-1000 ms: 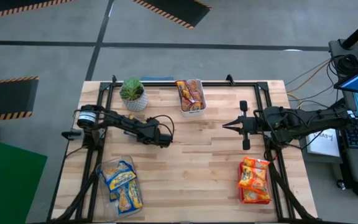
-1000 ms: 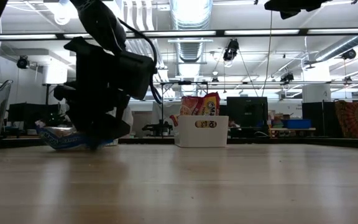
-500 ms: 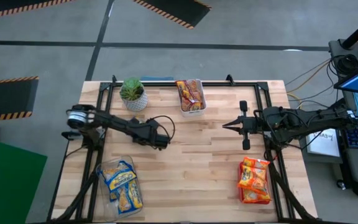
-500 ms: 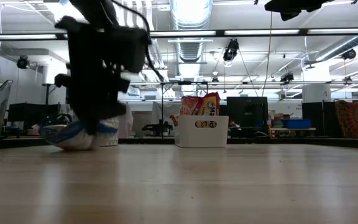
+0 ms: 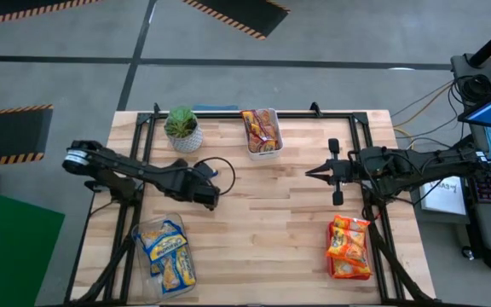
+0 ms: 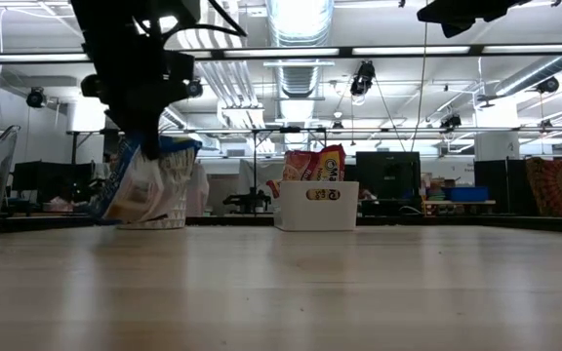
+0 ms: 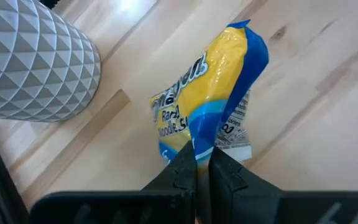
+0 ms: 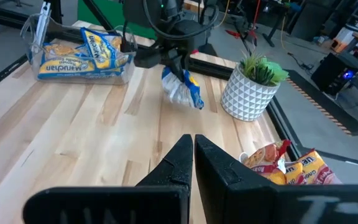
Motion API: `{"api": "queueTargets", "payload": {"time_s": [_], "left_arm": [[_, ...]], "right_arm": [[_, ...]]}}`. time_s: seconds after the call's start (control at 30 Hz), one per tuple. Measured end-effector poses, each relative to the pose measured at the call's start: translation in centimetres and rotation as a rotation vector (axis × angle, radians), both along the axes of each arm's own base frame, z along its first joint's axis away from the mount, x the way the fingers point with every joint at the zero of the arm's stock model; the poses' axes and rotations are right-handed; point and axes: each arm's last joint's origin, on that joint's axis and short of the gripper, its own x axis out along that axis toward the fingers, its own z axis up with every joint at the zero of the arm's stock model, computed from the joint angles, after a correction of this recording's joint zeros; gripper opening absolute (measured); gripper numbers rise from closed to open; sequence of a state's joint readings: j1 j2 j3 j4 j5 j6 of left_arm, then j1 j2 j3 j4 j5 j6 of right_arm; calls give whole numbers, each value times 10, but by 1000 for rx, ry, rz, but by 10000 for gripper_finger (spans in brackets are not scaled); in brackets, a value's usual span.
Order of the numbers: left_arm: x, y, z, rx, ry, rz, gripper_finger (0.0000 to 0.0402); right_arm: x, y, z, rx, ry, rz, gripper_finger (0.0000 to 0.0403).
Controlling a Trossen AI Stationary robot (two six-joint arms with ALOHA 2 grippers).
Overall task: Sort Maruchan noodles
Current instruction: Put the blue noodle pack into the transparent bin
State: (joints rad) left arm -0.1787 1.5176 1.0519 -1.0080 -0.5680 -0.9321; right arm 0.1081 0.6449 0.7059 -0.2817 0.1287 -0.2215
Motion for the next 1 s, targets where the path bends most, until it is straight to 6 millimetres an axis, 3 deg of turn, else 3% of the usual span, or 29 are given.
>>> {"api": "queueTargets", "payload": {"time_s": [0.23, 0.33, 0.53, 0.77, 0.87, 1.0], "left_arm": [[0, -2, 0, 9, 11, -34, 0], [1, -7, 11, -16, 71, -125, 0], [2, -28, 69, -54, 135, -333, 0], [-4, -53, 158, -91, -84, -440, 0], [-13, -66, 174, -133, -119, -470, 0], [-29, -88, 175, -218, -97, -476, 0]], "right_arm": [[0, 0, 0, 4, 0, -1, 9], [0, 0, 0, 4, 2, -1, 9], [0, 0, 0, 2, 1, -1, 9], [0, 0, 0, -11, 1, 3, 9], [0, 0, 0, -24, 1, 7, 9], [0, 0, 0, -36, 1, 11, 9]]}}
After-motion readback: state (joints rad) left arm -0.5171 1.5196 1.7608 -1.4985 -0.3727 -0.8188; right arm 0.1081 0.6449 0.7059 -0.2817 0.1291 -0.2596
